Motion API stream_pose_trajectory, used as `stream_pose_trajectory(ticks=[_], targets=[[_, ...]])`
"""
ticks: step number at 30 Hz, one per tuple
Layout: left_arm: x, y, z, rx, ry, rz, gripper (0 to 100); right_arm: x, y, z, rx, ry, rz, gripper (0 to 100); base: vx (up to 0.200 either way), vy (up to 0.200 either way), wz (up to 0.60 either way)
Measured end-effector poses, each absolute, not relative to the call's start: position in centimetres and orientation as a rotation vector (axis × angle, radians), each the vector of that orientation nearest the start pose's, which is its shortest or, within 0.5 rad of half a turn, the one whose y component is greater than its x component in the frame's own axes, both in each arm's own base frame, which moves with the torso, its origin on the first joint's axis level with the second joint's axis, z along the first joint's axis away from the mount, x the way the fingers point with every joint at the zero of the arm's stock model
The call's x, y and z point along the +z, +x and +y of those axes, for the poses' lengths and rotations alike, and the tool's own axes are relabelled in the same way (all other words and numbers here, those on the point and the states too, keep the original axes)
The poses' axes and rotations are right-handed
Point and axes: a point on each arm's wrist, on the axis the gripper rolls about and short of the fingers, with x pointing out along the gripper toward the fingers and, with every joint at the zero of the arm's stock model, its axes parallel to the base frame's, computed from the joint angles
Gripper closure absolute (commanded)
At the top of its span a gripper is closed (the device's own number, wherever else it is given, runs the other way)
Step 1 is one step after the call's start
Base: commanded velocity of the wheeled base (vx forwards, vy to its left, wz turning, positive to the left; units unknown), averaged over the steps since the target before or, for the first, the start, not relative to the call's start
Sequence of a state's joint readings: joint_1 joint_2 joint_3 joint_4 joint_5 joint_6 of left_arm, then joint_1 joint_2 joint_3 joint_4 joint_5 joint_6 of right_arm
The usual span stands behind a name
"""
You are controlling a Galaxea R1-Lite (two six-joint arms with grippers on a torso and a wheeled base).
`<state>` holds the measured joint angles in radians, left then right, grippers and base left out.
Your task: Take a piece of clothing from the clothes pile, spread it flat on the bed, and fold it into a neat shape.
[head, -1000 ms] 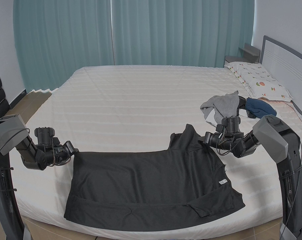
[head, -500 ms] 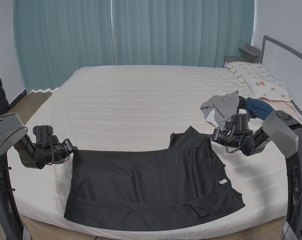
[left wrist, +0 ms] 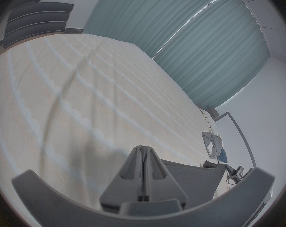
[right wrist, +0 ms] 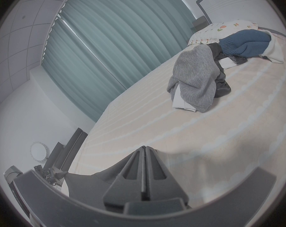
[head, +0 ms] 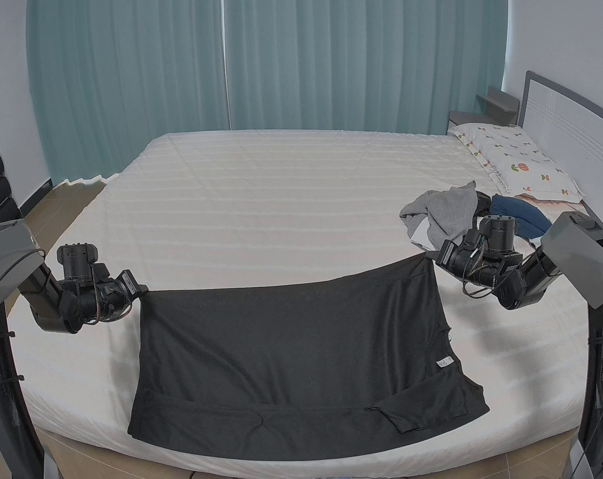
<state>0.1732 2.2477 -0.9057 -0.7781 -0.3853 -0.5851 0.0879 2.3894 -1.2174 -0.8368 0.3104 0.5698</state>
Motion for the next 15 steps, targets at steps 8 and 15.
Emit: stream_pose_trajectory(ticks=[8,15], targets=[[3.8,37.6,6.3,-0.036,-0.721,0.567,100,3.7,43.9,4.5,0.285,0.587,0.460,100,0.000,0.000,0.00],[4.4,37.3,6.4,-0.039,-0.714,0.555,100,3.6,43.6,4.3,0.280,0.595,0.468,100,0.000,0.000,0.00]])
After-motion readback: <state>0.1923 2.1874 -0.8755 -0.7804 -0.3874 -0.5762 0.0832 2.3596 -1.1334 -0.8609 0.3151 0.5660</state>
